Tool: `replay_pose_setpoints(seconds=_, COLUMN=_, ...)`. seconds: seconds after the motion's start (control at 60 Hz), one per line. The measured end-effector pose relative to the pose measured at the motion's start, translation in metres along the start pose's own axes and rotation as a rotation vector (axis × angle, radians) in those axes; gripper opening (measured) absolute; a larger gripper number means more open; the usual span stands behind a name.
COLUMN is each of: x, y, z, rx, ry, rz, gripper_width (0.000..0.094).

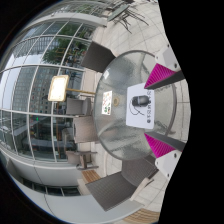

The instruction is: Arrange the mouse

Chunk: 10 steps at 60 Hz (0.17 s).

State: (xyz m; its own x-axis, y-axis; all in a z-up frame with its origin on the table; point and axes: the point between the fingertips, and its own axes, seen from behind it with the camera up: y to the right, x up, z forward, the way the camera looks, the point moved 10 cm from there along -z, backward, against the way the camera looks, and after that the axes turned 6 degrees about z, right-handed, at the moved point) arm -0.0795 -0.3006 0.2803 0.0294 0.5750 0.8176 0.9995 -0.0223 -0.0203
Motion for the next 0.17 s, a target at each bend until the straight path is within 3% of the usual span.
replay_pose_setpoints(seconds=0.167, x=-0.0014, y=-0.0054, z=-0.0087, rx=0.005, ry=0.011, rz=-0.001, gripper_width=0.0861)
